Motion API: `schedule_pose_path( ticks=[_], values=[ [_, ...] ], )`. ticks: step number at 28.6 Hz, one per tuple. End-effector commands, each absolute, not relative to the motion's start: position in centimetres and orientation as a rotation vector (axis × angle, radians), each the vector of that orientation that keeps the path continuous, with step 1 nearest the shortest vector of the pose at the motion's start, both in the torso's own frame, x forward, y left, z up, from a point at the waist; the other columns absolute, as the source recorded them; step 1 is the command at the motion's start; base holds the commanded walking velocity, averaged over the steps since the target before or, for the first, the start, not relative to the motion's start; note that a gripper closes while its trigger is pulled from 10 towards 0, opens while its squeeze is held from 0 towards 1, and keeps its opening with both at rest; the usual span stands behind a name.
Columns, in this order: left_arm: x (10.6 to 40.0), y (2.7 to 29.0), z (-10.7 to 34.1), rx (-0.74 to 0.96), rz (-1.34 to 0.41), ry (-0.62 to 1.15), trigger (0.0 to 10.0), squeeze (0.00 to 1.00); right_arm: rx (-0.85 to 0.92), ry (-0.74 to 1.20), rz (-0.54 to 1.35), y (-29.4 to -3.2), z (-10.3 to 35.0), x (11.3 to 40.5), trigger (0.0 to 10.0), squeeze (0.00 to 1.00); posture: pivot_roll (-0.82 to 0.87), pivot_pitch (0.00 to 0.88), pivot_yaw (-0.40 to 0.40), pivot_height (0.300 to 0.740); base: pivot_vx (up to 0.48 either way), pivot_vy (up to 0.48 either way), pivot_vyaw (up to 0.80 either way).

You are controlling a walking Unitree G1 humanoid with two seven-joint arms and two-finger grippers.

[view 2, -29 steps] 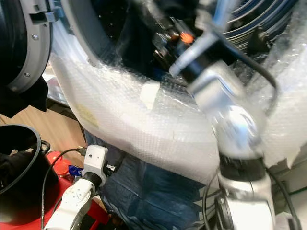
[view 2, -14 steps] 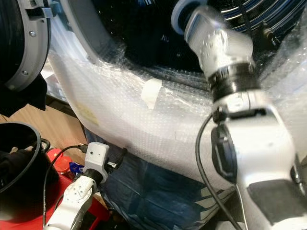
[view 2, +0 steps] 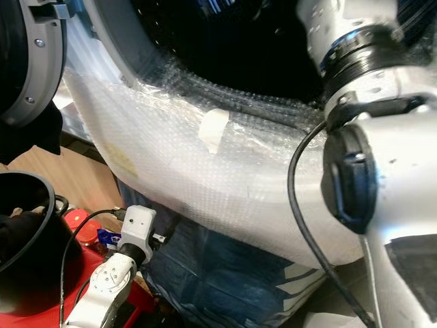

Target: Clothes washing

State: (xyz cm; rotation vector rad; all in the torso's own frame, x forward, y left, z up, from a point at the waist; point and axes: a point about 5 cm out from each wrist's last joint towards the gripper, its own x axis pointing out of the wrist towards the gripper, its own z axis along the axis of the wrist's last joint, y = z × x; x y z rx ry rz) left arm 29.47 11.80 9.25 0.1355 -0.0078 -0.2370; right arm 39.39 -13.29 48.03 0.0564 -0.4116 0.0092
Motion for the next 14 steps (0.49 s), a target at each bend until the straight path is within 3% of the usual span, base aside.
schedule_pose_path(
  ticks=[1,9,10,11,14],
  values=[
    [29.2,11.6,9.3,0.129,-0.238,-0.020,10.0,0.00,0.056,-0.324,0.051,-12.4,46.0,40.2,10.0,0.00,0.03,0.069,-0.110,0.740,0.000,0.000,0.00],
    [29.3,11.3,9.3,0.128,-0.257,-0.015,10.0,0.00,-0.039,-0.165,0.117,-11.1,40.7,41.8,10.0,0.00,0.02,0.067,-0.099,0.740,0.000,0.000,0.00],
    [29.3,11.2,9.2,0.128,-0.263,-0.013,10.0,0.00,-0.060,-0.137,0.121,-11.0,39.8,42.0,10.0,0.38,0.02,0.068,-0.097,0.740,0.000,0.000,0.00],
    [29.3,11.2,9.2,0.128,-0.266,-0.012,10.0,0.00,-0.066,-0.120,0.117,-11.1,39.4,42.1,10.0,1.00,0.02,0.068,-0.095,0.740,0.000,0.000,0.00],
    [29.3,11.2,9.2,0.128,-0.269,-0.010,10.0,0.00,-0.061,-0.128,0.112,-11.2,39.8,42.1,10.0,1.00,0.02,0.069,-0.097,0.740,0.000,0.000,0.00]
  ],
)
